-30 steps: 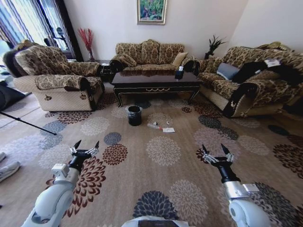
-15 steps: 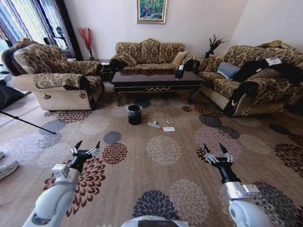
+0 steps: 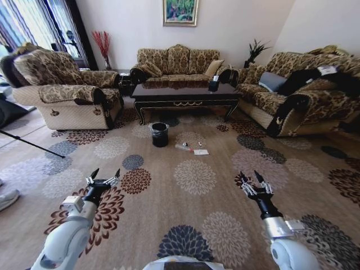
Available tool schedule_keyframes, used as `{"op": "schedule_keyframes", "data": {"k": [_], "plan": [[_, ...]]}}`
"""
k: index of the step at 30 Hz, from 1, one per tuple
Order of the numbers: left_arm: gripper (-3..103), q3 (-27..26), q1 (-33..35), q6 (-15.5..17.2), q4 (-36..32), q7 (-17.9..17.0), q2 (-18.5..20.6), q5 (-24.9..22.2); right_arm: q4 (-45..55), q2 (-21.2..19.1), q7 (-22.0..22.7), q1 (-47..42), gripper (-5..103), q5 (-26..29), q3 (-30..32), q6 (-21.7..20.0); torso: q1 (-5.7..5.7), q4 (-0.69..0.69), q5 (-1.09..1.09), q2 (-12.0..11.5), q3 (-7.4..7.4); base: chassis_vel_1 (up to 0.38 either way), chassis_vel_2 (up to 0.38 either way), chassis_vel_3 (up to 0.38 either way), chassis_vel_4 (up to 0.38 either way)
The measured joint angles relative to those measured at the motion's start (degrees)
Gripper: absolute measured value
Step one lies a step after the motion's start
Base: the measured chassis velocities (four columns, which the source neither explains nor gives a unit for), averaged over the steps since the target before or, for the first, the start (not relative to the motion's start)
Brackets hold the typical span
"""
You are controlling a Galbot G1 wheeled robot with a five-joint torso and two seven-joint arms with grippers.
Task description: Move to the front of the table and pick up the trash from the floor, then place it into the trash bin.
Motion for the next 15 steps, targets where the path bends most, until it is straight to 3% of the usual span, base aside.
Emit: {"op": "schedule_keyframes", "data": {"k": [2, 6, 8, 9, 11, 15], "plan": [[100, 0.3, -0.3, 0.4, -0.2, -0.2, 0.6, -1.0, -0.2, 0.1, -0.1, -0.1, 65, 0.1, 0.1, 0.0, -0.20, -0.01, -0.01, -0.7, -0.44, 0.000, 0.000, 0.000, 0.000], [100, 0.7, -0.8, 0.7, -0.3, -0.4, 1.1, -1.5, -0.1, 0.4, -0.1, 0.0, 75, -0.5, 0.0, 0.1, -0.49, 0.00, 0.00, -1.4, -0.90, 0.000, 0.000, 0.000, 0.000], [100, 0.8, -1.0, 0.7, 0.1, -0.4, 1.2, -1.5, 0.0, 0.7, 0.1, 0.0, 62, -0.7, -0.2, 0.0, -0.71, 0.00, -0.01, -2.0, -1.30, 0.000, 0.000, 0.000, 0.000], [100, 0.8, -1.0, 0.7, 0.1, -0.4, 1.2, -1.5, 0.0, 0.7, 0.1, 0.0, 62, -0.7, -0.2, 0.0, -0.71, 0.00, -0.01, -2.0, -1.30, 0.000, 0.000, 0.000, 0.000], [100, 0.9, -1.0, 0.8, 0.2, -0.7, 1.1, -2.2, 0.0, 0.8, 0.1, -0.1, 71, -1.4, -0.1, 0.0, -0.88, 0.00, -0.01, -2.5, -1.57, 0.000, 0.000, 0.000, 0.000], [100, 1.0, -1.0, 1.2, 0.1, -1.1, 1.0, -3.2, -0.3, 1.0, 0.4, -0.4, 74, -2.0, 0.0, 0.2, -1.11, -0.01, 0.00, -3.4, -2.29, 0.000, 0.000, 0.000, 0.000]]}}
